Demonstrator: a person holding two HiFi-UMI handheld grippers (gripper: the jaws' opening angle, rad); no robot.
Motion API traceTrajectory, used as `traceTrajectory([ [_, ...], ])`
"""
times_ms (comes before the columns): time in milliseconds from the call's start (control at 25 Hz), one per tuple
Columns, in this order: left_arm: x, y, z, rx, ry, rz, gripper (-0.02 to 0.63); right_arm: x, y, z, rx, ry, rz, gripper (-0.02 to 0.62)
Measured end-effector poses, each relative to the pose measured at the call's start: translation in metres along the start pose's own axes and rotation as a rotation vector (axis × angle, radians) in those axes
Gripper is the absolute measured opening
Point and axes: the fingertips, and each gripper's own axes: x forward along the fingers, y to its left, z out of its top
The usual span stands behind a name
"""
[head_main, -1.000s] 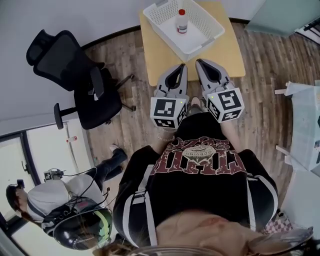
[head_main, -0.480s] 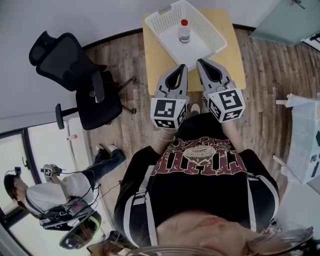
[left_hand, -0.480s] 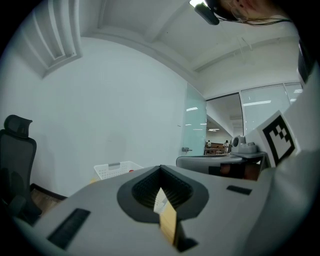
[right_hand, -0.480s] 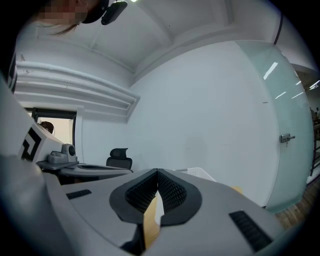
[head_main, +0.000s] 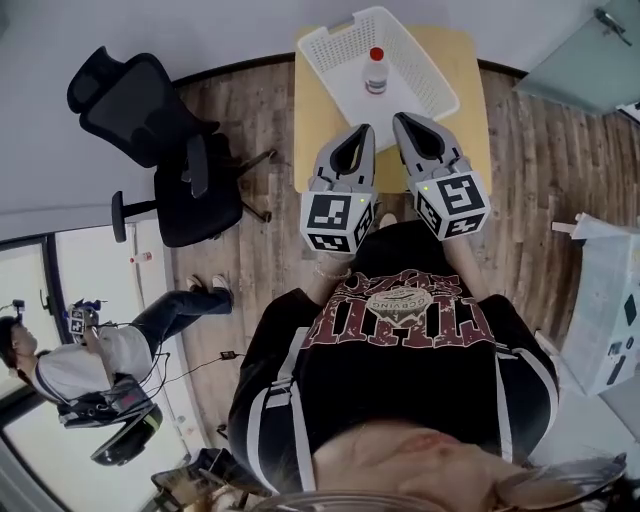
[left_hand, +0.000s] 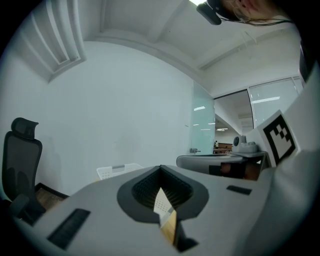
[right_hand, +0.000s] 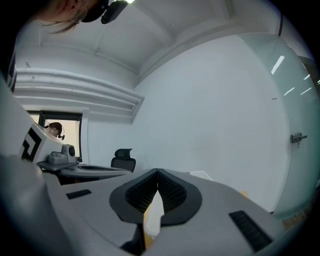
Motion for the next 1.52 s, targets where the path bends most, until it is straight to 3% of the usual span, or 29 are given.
traceTrajectory([
  [320,0.022,0.002,-0.004,-0.009,-0.003,0.044,0.046,0.007,-0.023,-0.007,-0.004,0.017,0.021,0.018],
  [680,0.029,0.006,-0.008,-0.019,0.0,0.051,0.046,0.012,-0.043,-0.009,0.0,0.019,-0.011,0.018],
  [1520,0.071,0.051,0.014,0.01,0.015,-0.087,0.046,0.063,-0.064,0.0,0.018,0.015,-0.151,0.018],
])
